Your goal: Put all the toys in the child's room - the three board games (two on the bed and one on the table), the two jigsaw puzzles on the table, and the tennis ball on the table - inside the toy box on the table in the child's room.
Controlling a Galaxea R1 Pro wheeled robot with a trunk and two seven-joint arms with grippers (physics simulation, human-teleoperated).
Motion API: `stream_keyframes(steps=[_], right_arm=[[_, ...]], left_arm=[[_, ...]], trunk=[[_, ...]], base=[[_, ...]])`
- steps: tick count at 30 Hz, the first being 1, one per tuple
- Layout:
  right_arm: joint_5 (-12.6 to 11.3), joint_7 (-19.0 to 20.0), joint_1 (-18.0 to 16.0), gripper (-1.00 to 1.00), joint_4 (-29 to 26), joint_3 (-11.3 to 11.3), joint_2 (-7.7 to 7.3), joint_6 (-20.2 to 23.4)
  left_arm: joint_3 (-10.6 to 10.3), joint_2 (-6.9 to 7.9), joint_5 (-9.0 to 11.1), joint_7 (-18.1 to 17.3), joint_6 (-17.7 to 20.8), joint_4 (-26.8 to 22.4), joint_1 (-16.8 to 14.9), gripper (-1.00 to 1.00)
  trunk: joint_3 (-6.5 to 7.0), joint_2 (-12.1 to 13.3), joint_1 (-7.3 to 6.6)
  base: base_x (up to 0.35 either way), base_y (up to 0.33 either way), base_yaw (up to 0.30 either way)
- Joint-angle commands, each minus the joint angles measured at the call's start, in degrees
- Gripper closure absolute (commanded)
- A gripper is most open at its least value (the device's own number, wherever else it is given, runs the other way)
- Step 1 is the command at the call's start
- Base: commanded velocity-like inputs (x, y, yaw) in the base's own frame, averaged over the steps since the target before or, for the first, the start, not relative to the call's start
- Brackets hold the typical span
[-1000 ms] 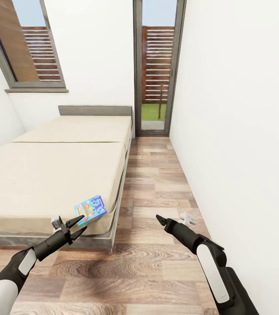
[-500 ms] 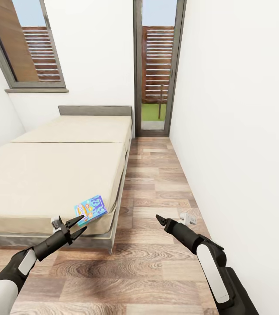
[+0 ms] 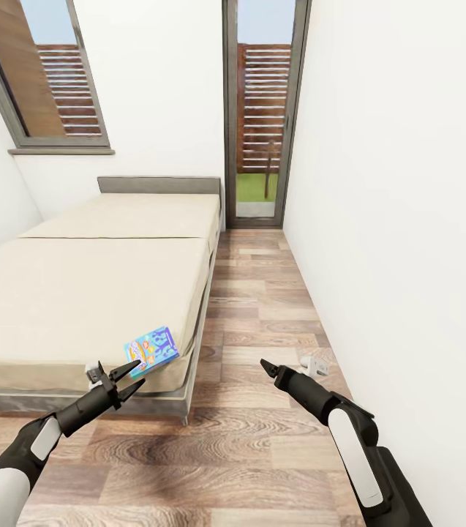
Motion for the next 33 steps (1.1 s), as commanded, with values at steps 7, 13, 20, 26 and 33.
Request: stream_keyframes(steps=[7, 13, 20, 26, 33], right_arm=[[0.05, 0.16, -0.02, -1.0, -0.04, -0.08, 0.03, 0.27], [0.03, 0.13, -0.02, -1.0, -0.04, 0.51, 0.03, 0.26], [-0.03, 0.08, -0.02, -1.0, -0.04, 1.26, 0.03, 0.2], [-0.04, 0.07, -0.02, -1.0, -0.04, 1.4, 0.03, 0.19], [-0.04, 0.07, -0.02, -1.0, -0.04, 1.42, 0.03, 0.19]], left_arm=[[0.31, 0.01, 0.37, 0.07, -0.17, 0.0, -0.04, -1.0], [0.31, 0.0, 0.36, 0.04, -0.27, 0.0, -0.03, -1.0], [0.31, 0.02, 0.36, 0.01, -0.27, 0.0, -0.03, 1.0], [0.31, -0.01, 0.4, 0.07, -0.21, 0.0, -0.06, 1.0], [0.3, -0.05, 0.44, -0.24, -0.27, 0.0, -0.04, 1.0]], trunk=[[-0.04, -0.02, -0.01], [-0.04, -0.02, -0.01], [-0.04, -0.02, -0.01], [-0.04, -0.02, -0.01], [-0.04, -0.02, -0.01]], base=[[0.0, 0.0, 0.0], [0.0, 0.0, 0.0], [0.0, 0.0, 0.0], [0.0, 0.0, 0.0], [0.0, 0.0, 0.0]])
